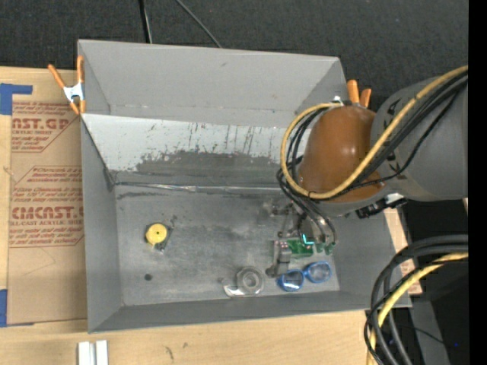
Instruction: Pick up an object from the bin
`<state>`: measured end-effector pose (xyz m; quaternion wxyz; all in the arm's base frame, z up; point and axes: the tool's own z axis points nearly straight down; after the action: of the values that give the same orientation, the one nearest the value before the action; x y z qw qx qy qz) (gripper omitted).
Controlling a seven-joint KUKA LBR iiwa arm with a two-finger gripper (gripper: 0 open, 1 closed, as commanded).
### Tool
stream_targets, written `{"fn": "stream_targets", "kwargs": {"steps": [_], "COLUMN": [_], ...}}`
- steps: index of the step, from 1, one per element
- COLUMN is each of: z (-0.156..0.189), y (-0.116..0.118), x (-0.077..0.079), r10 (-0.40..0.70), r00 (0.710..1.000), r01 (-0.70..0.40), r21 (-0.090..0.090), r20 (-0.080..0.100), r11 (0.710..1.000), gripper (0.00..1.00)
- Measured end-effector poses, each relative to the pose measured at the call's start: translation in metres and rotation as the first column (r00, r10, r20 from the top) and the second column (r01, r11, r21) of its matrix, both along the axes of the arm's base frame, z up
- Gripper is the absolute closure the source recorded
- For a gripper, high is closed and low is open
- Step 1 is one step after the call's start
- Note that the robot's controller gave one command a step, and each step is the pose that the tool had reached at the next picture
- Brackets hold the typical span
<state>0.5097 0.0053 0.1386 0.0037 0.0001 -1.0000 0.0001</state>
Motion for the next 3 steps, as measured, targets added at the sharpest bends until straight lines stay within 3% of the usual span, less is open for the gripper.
{"fn": "stream_targets", "kwargs": {"steps": [1,2,3], "z": [-0.071,-0.039,-0.039], "y": [-0.115,-0.090,-0.090], "x": [0.018,0.004,-0.002], "r10": [-0.192,-0.312,-0.442], "r00": [0.981,0.950,0.897], "r01": [0.193,0.312,0.442], "r21": [-0.002,0.002,0.001], "r20": [0.006,0.008,0.006], "r11": [0.981,0.950,0.897], "gripper": [0.00,0.00,0.00]}}
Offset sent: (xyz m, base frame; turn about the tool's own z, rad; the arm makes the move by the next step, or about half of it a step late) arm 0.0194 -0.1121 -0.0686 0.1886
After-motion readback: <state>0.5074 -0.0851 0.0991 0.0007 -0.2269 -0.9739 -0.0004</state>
